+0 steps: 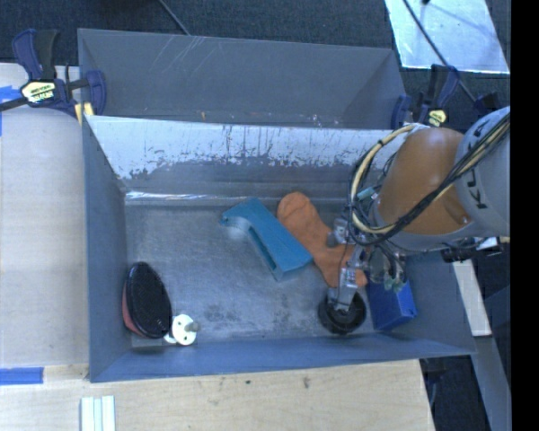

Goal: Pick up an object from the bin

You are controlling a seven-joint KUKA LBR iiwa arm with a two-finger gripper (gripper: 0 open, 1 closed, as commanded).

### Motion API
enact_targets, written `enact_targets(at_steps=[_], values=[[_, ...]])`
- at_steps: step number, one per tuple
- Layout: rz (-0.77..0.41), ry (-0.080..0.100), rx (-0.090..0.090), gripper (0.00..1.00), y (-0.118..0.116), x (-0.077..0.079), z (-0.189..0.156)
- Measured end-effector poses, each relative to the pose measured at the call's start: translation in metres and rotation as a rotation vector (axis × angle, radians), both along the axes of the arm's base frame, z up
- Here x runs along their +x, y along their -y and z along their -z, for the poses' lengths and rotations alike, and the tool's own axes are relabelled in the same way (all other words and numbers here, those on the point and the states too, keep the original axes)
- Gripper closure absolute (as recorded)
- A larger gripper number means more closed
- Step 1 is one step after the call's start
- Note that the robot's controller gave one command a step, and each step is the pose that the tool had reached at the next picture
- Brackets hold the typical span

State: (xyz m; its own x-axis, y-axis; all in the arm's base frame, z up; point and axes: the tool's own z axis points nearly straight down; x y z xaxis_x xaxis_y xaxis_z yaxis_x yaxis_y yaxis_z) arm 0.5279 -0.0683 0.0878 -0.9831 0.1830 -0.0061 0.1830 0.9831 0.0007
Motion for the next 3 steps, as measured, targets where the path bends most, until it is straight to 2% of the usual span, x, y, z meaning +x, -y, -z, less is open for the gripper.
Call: enact_targets(at_steps=[1,2,3], values=[[0.066,-0.001,0.001,0.00,-0.0069,-0.0076,0.0103],[0.143,0.004,0.003,1.00,-0.0074,-0.0100,0.0134],[0.141,0.004,0.003,1.00,-0.0075,-0.0099,0.0134]])
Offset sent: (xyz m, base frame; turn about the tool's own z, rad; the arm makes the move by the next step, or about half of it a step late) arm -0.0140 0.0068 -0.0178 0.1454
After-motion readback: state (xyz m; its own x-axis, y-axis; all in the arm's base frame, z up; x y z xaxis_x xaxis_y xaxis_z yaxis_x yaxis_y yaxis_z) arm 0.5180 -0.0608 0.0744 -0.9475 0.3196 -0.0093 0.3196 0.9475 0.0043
